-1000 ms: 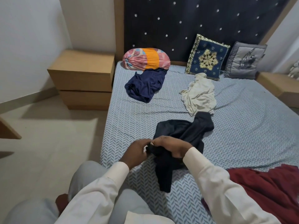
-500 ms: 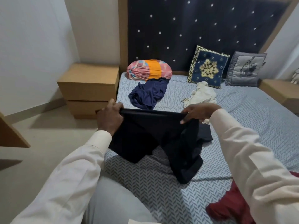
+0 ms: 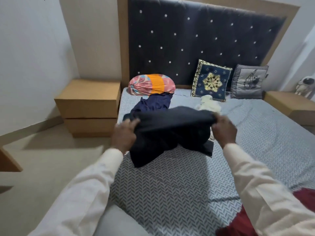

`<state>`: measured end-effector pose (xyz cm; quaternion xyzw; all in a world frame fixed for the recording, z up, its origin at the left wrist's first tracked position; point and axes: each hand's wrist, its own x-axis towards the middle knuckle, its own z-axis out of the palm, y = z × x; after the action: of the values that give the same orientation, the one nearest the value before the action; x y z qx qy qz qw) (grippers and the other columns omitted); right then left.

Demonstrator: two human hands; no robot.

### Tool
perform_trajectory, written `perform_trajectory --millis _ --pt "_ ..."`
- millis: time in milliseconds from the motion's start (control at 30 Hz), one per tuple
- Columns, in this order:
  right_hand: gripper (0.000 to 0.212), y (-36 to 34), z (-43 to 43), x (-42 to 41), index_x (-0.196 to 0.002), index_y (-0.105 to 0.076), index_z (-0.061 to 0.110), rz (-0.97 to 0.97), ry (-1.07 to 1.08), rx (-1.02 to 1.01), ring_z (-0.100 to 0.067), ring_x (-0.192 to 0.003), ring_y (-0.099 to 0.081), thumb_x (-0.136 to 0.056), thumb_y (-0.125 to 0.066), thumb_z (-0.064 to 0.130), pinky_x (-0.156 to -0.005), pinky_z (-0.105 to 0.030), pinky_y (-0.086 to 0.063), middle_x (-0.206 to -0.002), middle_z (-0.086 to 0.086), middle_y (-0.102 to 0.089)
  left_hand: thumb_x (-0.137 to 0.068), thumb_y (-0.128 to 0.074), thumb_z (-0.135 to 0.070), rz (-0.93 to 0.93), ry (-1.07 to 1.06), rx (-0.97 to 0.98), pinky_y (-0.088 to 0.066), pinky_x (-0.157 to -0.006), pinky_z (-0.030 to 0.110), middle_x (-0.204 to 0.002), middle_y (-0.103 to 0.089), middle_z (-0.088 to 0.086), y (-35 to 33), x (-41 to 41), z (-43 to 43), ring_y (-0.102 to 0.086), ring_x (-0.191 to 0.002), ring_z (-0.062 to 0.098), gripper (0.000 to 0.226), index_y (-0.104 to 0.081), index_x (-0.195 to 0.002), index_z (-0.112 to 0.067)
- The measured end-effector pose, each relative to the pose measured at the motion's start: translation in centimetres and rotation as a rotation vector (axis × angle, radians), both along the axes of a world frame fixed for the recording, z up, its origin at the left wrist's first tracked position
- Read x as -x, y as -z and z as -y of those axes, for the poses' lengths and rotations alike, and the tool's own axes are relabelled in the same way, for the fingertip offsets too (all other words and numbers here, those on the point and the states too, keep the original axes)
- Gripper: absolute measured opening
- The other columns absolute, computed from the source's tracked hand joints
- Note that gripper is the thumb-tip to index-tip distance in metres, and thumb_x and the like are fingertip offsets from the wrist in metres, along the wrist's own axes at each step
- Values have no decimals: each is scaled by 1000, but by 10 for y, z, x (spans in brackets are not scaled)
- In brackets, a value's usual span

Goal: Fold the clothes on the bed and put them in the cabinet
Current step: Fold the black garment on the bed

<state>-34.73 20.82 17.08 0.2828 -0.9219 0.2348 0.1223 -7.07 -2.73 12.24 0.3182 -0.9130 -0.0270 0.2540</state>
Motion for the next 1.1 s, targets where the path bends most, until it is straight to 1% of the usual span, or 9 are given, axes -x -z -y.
perform_trajectory --millis 133,300,367,433,567,700,867,933,1100 --pt "37 98 -40 -11 -121 -58 26 334 -19 -643 -31 -112 -60 -86 -49 19 -91 -37 -49 -124 -13 -63 -89 -46 -22 554 65 -304 -42 -97 41 -123 -57 8 102 -19 -47 -54 -116 29 40 -54 -128 -28" --pt "62 158 -38 -33 -135 -53 28 549 -86 -942 -33 -129 -49 -73 -51 36 -102 -41 -44 -143 -9 -49 -79 -54 -41 632 163 -583 -45 -94 37 -125 -59 7 147 -36 -80 -56 -118 28 49 -52 -126 -29" --pt "62 151 -20 -53 -142 -39 37 507 -150 -921 -37 -137 -34 -81 -51 38 -108 -47 -36 -147 -9 -36 -71 -60 -63 534 131 -739 -48 -90 32 -117 -61 1 149 -40 -78 -59 -112 21 60 -58 -120 -30" --pt "57 148 5 -71 -139 -41 32 484 -296 -780 -35 -133 -39 -85 -55 39 -107 -42 -37 -141 -10 -42 -73 -59 -72 396 27 -793 -49 -87 30 -112 -57 0 153 -48 -73 -61 -103 18 57 -63 -110 -30" --pt "45 161 39 -120 -126 -59 17 629 -578 -500 -12 -97 -59 -84 -71 24 -89 -22 -44 -110 -2 -66 -89 -61 -40 301 -156 -772 -46 -94 35 -125 -45 9 170 -59 -65 -59 -107 30 38 -53 -121 -21" --pt "36 194 61 -167 -116 -57 16 561 -718 -576 -25 -109 -58 -86 -67 34 -90 -31 -45 -116 -7 -61 -88 -64 -30 212 -160 -936 -48 -93 34 -119 -59 12 174 -59 -63 -60 -109 29 58 -38 -138 -15" --pt "30 205 75 -187 -114 -57 20 472 -720 -571 -32 -111 -56 -87 -60 32 -84 -34 -44 -120 -11 -58 -86 -68 -33 114 -151 -1023 -50 -85 30 -96 -66 1 174 -63 -61 -63 -93 18 13 -62 -92 -24" --pt "28 204 79 -188 -112 -58 18 448 -737 -573 -33 -109 -57 -87 -60 28 -79 -33 -42 -120 -11 -59 -84 -69 -29 85 -108 -1012 -51 -85 33 -92 -66 0 177 -63 -60 -64 -87 15 12 -60 -76 -30" --pt "29 198 79 -193 -112 -58 19 484 -755 -558 -30 -111 -58 -85 -61 30 -83 -33 -45 -121 -8 -63 -79 -68 -18 41 -77 -1077 -52 -77 29 -85 -67 -2 173 -61 -65 -64 -84 17 14 -60 -88 -25"
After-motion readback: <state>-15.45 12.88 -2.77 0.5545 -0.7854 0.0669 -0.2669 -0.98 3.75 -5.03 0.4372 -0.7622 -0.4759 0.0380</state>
